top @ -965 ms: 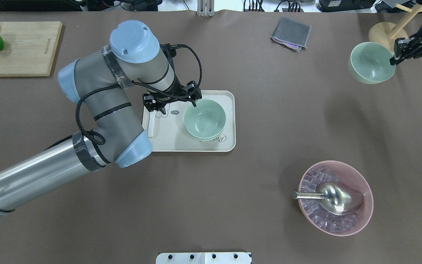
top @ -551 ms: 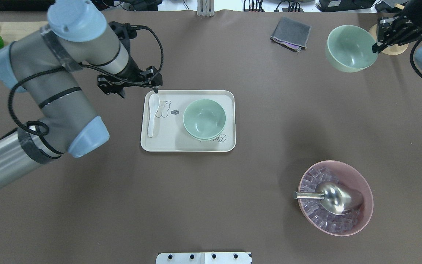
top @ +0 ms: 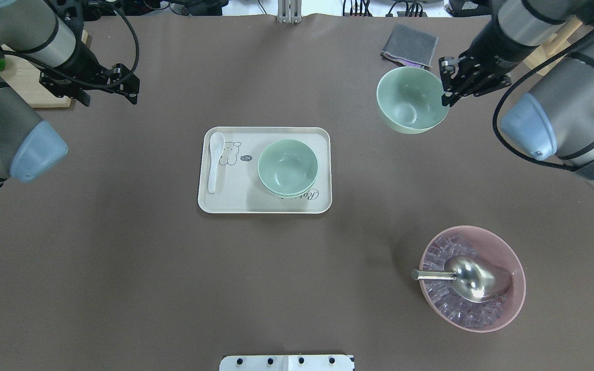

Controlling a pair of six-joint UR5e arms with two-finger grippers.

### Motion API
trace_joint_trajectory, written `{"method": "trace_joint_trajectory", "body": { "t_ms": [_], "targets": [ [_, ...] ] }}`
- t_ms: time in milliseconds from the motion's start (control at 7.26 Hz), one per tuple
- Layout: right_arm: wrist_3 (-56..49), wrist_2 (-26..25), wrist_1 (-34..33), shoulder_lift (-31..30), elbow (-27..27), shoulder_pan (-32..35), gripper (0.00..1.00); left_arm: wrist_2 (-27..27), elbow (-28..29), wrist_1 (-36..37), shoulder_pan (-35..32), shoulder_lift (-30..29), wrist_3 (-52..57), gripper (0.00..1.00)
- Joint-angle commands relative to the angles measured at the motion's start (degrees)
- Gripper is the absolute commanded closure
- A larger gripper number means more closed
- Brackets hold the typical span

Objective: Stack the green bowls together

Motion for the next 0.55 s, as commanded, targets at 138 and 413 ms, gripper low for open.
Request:
{"method": "trace_joint_trajectory", "body": {
  "t_ms": [138,413],
  "targets": [
    [7.0,-8.1,0.0,6.9,-1.6,-11.7,1.0,-1.3,0.5,-0.2,-1.4,0.9,0.8,0.02],
    [7.0,-9.7,0.1,10.7,-6.9,-14.2,1.0,-1.4,0.6,-0.5,-1.6,2.3,0.8,0.02]
  ]
}}
